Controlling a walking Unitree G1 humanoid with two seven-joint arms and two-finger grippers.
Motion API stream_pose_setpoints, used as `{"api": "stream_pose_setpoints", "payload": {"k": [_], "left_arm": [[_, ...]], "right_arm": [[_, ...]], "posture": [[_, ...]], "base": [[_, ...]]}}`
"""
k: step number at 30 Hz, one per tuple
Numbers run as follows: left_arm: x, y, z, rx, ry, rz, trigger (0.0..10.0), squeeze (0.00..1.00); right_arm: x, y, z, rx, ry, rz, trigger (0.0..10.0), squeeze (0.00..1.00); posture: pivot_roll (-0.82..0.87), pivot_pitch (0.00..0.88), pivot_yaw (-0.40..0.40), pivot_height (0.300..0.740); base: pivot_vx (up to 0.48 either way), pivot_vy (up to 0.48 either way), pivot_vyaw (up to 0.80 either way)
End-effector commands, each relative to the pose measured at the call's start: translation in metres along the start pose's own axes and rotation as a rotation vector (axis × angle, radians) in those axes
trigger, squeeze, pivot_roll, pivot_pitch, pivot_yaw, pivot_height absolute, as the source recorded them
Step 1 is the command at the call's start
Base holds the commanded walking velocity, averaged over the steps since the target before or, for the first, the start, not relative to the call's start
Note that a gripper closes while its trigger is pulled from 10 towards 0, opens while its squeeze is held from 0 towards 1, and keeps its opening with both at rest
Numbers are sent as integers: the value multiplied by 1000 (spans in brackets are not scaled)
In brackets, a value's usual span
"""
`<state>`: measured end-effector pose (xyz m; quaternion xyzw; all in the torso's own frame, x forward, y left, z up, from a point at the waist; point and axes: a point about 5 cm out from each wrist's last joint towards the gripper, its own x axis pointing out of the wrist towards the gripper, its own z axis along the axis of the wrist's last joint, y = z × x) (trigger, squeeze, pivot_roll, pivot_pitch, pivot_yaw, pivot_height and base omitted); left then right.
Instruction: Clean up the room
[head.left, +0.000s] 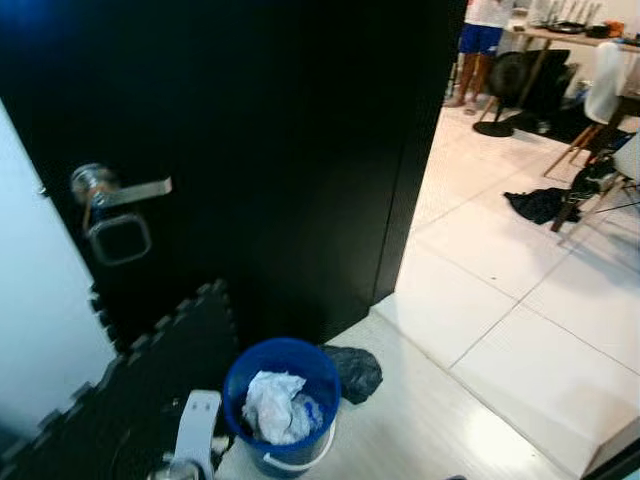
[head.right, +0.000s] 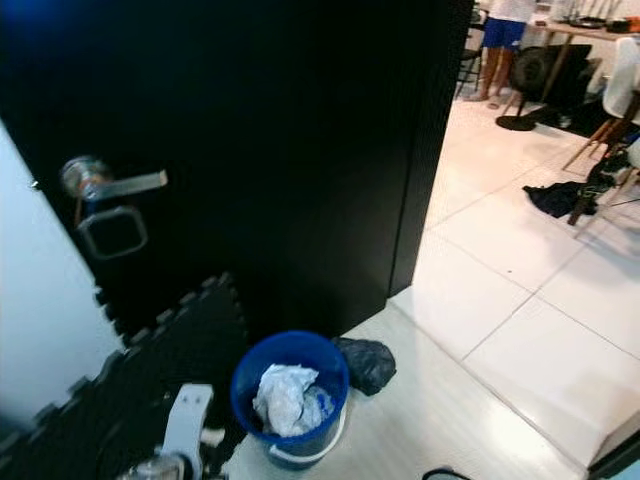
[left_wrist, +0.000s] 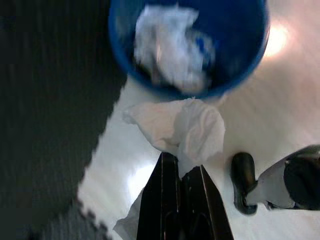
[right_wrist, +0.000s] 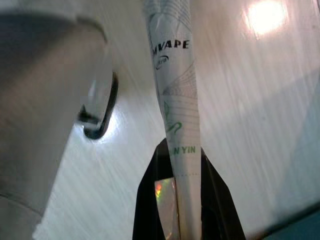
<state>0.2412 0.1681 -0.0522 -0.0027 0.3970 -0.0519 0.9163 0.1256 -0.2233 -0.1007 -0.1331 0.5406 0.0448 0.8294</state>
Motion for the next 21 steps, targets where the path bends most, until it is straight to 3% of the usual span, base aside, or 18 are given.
{"api": "stream_pose_setpoints", "payload": {"k": [1,6,11,15,18,21], "left_arm": [[0,-4,-5,-18,16,-15,10000,0],[1,-10,-2,-28,3,-53,10000,0],[1,-11,-5,-57,31,-76,10000,0],[0,-12,-13,-60,82,-84,10000,0],[-1,-15,-17,-36,115,-119,10000,0],[0,-22,-16,38,125,-196,10000,0]], "right_arm": [[1,8,3,-2,1,21,10000,0],[2,15,6,13,5,33,10000,0],[0,5,-4,10,33,31,10000,0],[-2,-4,-10,43,34,10,10000,0],[-3,-5,-13,26,42,10,10000,0],[0,11,-8,13,38,31,10000,0]], "posture": [[67,0,7,696],[66,0,10,696],[66,0,9,696],[66,0,9,696],[61,0,8,696],[53,0,2,696]], "base": [[330,0,0],[332,0,0],[314,0,-513],[0,0,-400],[0,0,0],[0,0,0]]}}
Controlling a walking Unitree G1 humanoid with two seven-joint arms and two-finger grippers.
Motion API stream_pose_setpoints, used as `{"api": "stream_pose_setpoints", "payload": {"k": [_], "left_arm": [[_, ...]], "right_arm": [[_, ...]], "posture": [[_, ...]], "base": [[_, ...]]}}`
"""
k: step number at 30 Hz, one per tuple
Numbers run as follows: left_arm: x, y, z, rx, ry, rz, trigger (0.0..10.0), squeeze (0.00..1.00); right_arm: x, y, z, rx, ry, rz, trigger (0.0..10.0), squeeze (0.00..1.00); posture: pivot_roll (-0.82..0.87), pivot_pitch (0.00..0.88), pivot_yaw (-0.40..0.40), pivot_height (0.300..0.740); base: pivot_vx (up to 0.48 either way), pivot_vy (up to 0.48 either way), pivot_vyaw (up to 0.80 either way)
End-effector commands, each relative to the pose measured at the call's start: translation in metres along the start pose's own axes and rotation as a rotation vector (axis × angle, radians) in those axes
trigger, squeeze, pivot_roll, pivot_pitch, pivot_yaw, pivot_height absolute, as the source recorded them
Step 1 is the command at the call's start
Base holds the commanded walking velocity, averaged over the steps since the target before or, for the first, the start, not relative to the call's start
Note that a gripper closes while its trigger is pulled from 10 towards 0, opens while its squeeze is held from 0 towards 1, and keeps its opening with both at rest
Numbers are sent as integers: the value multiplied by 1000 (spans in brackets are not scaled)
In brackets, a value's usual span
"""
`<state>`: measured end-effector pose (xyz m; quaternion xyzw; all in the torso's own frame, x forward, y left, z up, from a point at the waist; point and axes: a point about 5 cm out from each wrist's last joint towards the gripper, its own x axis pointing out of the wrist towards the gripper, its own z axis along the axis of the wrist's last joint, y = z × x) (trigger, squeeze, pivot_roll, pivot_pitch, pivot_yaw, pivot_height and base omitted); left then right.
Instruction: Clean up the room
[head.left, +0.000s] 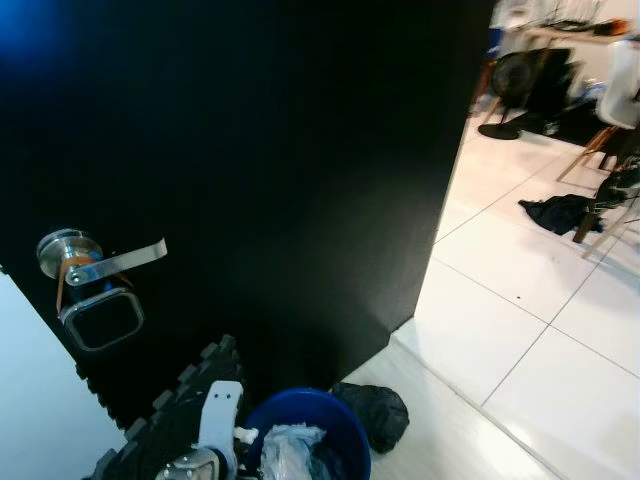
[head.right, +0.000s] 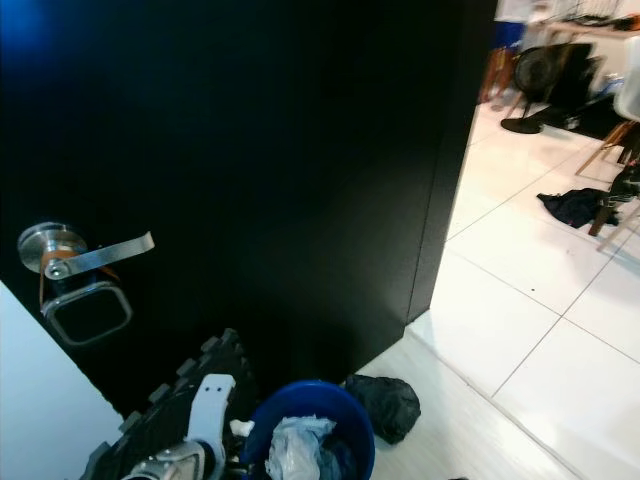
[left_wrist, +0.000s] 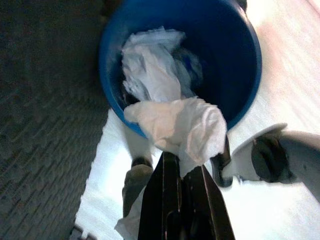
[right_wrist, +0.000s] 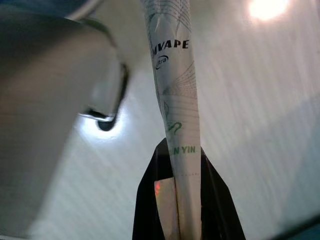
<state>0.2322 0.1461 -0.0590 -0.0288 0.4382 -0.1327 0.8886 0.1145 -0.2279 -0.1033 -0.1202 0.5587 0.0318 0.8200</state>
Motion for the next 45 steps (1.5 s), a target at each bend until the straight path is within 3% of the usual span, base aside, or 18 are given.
{"api": "stream_pose_setpoints", "payload": {"k": [1,5,10,11,12,20,26,31,33,35,36,38,39,40,42,43,44,45], "left_arm": [[0,-2,-5,35,33,-37,10000,0],[1,-4,8,112,-8,-43,10000,0],[3,-10,18,140,-51,-80,10000,0],[3,-12,21,154,-66,-93,10000,192],[3,-14,27,178,-84,-109,10000,1000],[4,-20,38,230,-102,-165,10000,1000],[4,-22,37,223,-88,-196,10000,1000],[4,-21,33,224,-84,-183,10000,1000],[3,-19,28,224,-76,-165,10000,1000],[3,-14,24,232,-71,-120,10000,1000],[2,-10,21,228,-67,-89,10000,1000],[2,-8,19,223,-64,-69,10000,1000],[0,0,12,211,-53,-13,10000,0],[0,0,12,211,-53,-13,10000,0],[-2,7,2,186,-34,38,10000,0],[-2,7,2,186,-34,38,10000,0],[-5,14,-10,164,-12,85,10000,0],[-8,18,-18,145,1,121,10000,0]], "right_arm": [[2,17,5,-23,-7,37,10000,0],[4,37,15,-28,-18,59,10000,0],[4,40,16,-27,-20,63,10000,0],[4,41,16,-27,-20,64,10000,0],[5,43,17,-26,-20,64,10000,0],[5,52,21,-26,-19,63,10000,0],[5,46,18,-26,-19,49,10000,0],[2,19,4,-21,-13,10,10000,0],[-1,-6,3,31,-39,-42,10000,0],[-5,-34,10,93,-111,-101,10000,0],[-7,-47,25,115,-182,-123,10000,0],[-9,-54,36,126,-230,-136,10000,0],[-13,-64,77,124,-374,-140,10000,0],[-13,-64,77,124,-374,-140,10000,0],[-19,-60,123,95,-511,-95,10000,0],[-19,-60,123,95,-511,-95,10000,0],[-24,-42,164,43,-609,-5,10000,0],[-26,-26,182,-26,-623,65,10000,0]], "posture": [[53,0,2,696],[36,0,4,696],[27,0,5,696],[27,0,5,696],[20,0,5,696],[-31,0,11,696],[-61,0,11,696],[-59,0,5,696],[-52,0,2,696],[-43,0,2,696],[-35,0,-1,696],[-35,0,-1,696],[-23,0,-5,696],[-23,0,-5,696],[-10,0,-8,696],[-10,0,-8,696],[5,0,-10,696],[33,0,-15,696]], "base": [[0,0,0],[0,0,0],[0,0,0],[0,0,0],[0,0,0],[0,0,0],[0,0,0],[0,0,0],[0,0,0],[0,0,0],[0,0,0],[0,0,0],[0,0,0],[0,0,0],[0,0,0],[0,0,0],[0,0,0],[0,0,0]]}}
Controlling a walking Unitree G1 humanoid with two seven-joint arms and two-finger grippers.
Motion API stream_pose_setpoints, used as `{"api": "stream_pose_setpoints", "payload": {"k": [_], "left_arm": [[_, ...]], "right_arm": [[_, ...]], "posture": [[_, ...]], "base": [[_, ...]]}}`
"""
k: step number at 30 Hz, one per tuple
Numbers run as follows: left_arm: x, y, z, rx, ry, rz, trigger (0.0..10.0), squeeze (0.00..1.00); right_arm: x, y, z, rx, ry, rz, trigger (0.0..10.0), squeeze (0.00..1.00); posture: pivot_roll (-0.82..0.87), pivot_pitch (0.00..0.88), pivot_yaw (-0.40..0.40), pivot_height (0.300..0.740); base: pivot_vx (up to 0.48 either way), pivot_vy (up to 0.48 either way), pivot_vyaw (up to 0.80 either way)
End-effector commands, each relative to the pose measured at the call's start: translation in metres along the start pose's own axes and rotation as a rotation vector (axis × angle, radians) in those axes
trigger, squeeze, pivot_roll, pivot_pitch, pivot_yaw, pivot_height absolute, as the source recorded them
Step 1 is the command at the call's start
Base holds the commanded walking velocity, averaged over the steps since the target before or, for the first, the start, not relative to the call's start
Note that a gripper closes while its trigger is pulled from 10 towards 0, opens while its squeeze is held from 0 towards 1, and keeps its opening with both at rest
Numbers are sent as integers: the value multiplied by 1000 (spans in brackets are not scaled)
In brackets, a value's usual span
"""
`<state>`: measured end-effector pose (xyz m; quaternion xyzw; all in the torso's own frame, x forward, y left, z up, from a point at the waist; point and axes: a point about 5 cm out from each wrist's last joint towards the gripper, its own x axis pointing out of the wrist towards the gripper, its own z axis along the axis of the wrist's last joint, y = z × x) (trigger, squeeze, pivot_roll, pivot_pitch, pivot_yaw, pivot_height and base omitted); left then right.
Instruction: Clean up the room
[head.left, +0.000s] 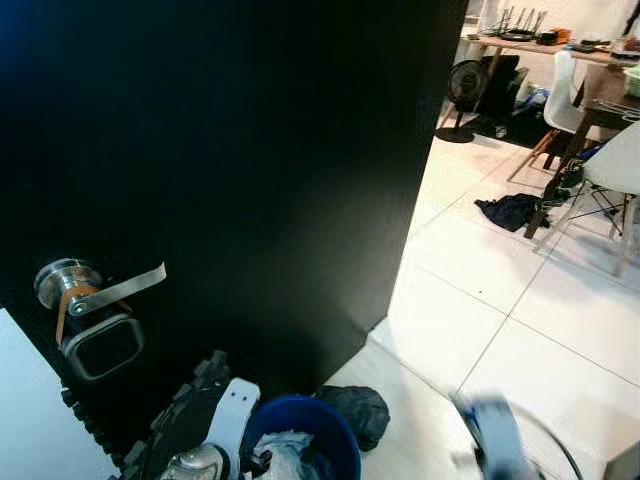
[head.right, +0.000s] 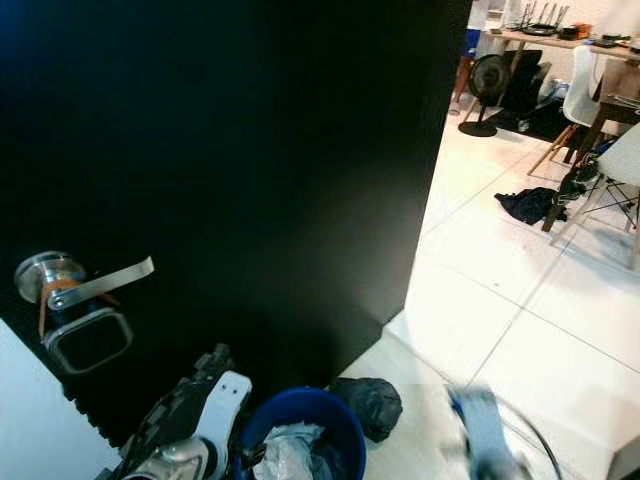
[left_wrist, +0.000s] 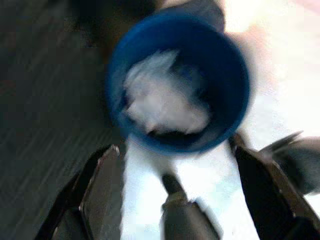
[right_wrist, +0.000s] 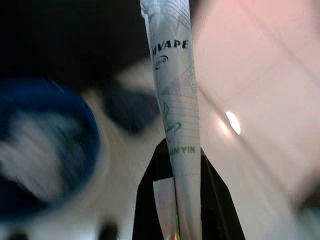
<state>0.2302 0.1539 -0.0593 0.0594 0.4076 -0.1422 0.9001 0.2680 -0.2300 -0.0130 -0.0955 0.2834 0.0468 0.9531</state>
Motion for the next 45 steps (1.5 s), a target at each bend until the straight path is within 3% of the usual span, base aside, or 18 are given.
{"api": "stream_pose_setpoints", "payload": {"k": [1,3,4,5,8,12,20,21,27,29,32,36,37,39,40,41,42,45], "left_arm": [[-5,9,-17,-27,48,56,10000,0],[-9,13,-30,-52,72,110,10000,0],[-11,16,-37,-67,84,139,10000,0],[-11,16,-37,-67,84,139,10000,0],[-15,20,-45,-74,97,180,10000,0],[-17,27,-46,-82,86,216,10000,0],[-19,36,-43,-64,72,253,10000,0],[-20,36,-44,-62,74,255,10000,0],[-22,36,-51,-50,94,255,10000,0],[-22,35,-54,-49,102,254,10000,0],[-23,32,-59,-43,123,249,10000,0],[-23,31,-60,-44,129,244,10000,0],[-23,29,-62,-48,140,237,10000,0],[-23,29,-62,-48,140,237,10000,0],[-23,28,-65,-56,154,231,10000,0],[-23,28,-65,-56,154,231,10000,0],[-24,25,-68,-66,176,222,10000,0],[-24,23,-71,-58,194,216,10000,0]], "right_arm": [[6,20,9,-35,-7,102,10000,0],[15,45,22,-138,33,225,10000,0],[17,57,22,-266,85,280,10000,0],[17,57,22,-266,85,280,10000,0],[19,75,22,-440,148,359,10000,0],[21,96,32,-479,146,432,10000,0],[22,120,41,-506,148,470,10000,0],[22,126,42,-505,146,484,10000,1000],[22,137,45,-494,138,490,10000,1000],[22,137,46,-477,136,479,10000,1000],[23,129,44,-361,137,434,10000,1000],[23,123,42,-322,140,406,10000,1000],[23,105,33,-243,156,330,10000,192],[23,105,33,-243,156,330,10000,192],[21,86,20,-191,184,248,10000,0],[21,86,20,-191,184,248,10000,0],[13,58,-6,-115,250,125,10000,0],[6,45,-24,-63,297,69,10000,0]], "posture": [[33,0,-15,696],[46,0,-19,696],[64,0,-24,696],[64,0,-24,696],[110,0,-38,696],[130,0,-46,696],[158,0,-54,696],[175,0,-55,696],[175,0,-54,696],[175,0,-54,696],[170,0,-52,696],[166,0,-49,696],[153,0,-42,696],[153,0,-42,696],[141,0,-34,696],[141,0,-34,696],[125,0,-25,696],[113,0,-19,696]], "base": [[0,0,0],[0,0,0],[0,0,0],[0,0,0],[0,0,0],[0,0,0],[0,0,0],[0,0,0],[0,0,0],[0,0,0],[0,0,0],[0,0,0],[0,0,0],[0,0,0],[0,0,0],[0,0,0],[0,0,0],[0,0,0]]}}
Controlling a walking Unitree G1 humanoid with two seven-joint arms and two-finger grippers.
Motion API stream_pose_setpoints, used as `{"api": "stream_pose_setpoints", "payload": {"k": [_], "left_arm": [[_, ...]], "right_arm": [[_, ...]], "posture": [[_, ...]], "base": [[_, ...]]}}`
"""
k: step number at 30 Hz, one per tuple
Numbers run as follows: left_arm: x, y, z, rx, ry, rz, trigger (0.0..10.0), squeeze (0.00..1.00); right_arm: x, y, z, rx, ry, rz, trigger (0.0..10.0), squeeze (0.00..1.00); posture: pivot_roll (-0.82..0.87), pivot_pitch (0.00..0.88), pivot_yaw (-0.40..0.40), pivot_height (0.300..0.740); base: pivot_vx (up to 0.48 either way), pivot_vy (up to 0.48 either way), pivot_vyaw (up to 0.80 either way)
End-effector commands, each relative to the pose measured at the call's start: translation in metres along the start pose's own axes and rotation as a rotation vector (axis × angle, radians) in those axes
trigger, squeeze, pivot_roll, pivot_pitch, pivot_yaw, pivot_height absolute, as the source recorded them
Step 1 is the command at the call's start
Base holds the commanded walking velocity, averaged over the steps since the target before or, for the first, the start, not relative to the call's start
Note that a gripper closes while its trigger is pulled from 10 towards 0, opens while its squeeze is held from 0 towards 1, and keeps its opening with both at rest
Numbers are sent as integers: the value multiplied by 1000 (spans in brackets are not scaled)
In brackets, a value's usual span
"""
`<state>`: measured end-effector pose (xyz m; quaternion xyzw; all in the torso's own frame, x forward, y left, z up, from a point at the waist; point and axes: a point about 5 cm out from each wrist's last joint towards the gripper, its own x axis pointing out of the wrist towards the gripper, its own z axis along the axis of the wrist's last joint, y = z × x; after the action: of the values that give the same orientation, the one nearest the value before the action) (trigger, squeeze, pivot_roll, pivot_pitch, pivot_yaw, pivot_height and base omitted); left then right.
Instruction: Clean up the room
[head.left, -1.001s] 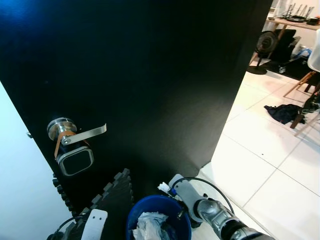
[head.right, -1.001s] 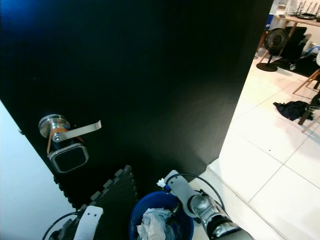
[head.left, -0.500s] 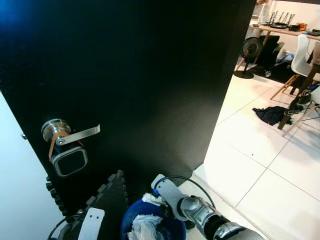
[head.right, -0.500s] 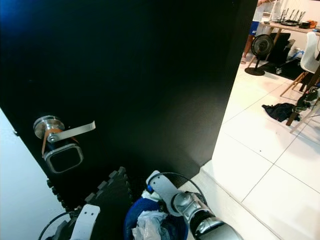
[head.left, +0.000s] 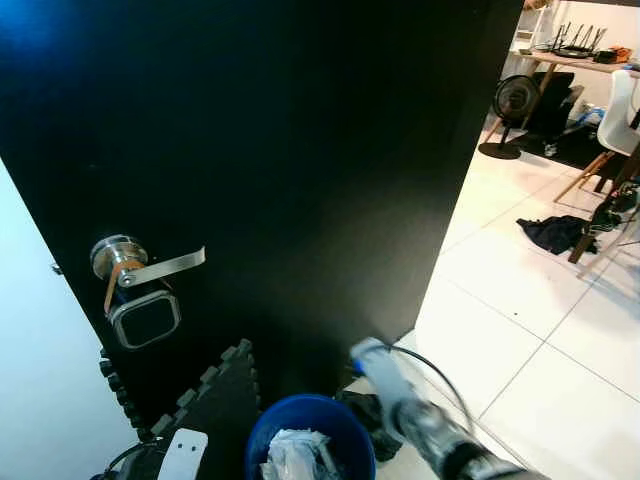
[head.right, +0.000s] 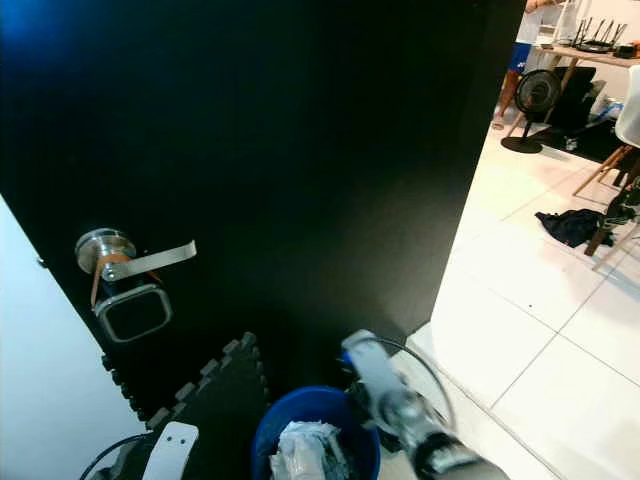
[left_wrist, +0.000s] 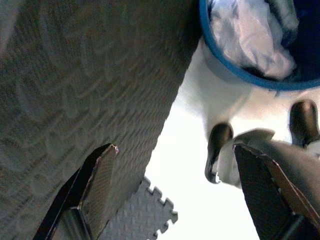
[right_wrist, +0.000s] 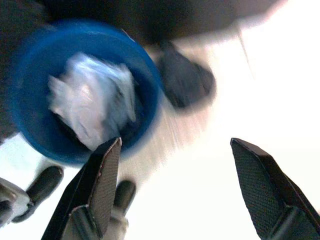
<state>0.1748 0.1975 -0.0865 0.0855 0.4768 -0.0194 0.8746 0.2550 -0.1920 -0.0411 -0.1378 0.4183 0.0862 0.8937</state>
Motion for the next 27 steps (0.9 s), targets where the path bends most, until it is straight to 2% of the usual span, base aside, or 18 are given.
{"api": "stream_pose_setpoints", "payload": {"k": [1,2,3,4,7,9,12,14,21,27], "left_arm": [[0,-3,-5,25,37,-13,10000,0],[0,-4,-7,31,48,-17,10000,0],[0,-4,-7,31,48,-17,10000,0],[0,-5,-8,35,54,-21,10000,0],[0,-6,-7,37,56,-24,10000,0],[0,-9,-8,67,70,-38,10000,0],[0,-9,-7,77,74,-43,10000,0],[0,-10,-7,87,79,-48,10000,0],[1,-11,-5,102,81,-54,10000,0],[1,-11,-6,102,83,-55,10000,0]], "right_arm": [[-3,-5,-22,84,55,-44,10000,0],[-7,-10,-40,111,98,-71,10000,0],[-7,-10,-40,111,98,-71,10000,0],[-11,-14,-55,126,135,-91,10000,0],[-14,-16,-68,140,167,-107,10000,0],[-24,-14,-101,161,251,-124,10000,0],[-28,-13,-111,166,277,-128,10000,0],[-34,-8,-128,160,325,-132,10000,0],[-36,-2,-136,91,352,-112,10000,0],[-35,0,-134,74,351,-107,10000,0]], "posture": [[108,0,-16,696],[108,0,-16,696],[108,0,-16,696],[99,0,-12,696],[96,0,-10,696],[81,0,-1,696],[81,0,-1,696],[70,0,7,696],[65,0,9,696],[66,0,7,696]], "base": [[0,0,0],[-255,0,0],[-255,0,0],[-322,0,0],[-360,0,0],[-366,0,0],[-387,0,0],[-409,0,0],[-409,0,0],[-416,0,0]]}}
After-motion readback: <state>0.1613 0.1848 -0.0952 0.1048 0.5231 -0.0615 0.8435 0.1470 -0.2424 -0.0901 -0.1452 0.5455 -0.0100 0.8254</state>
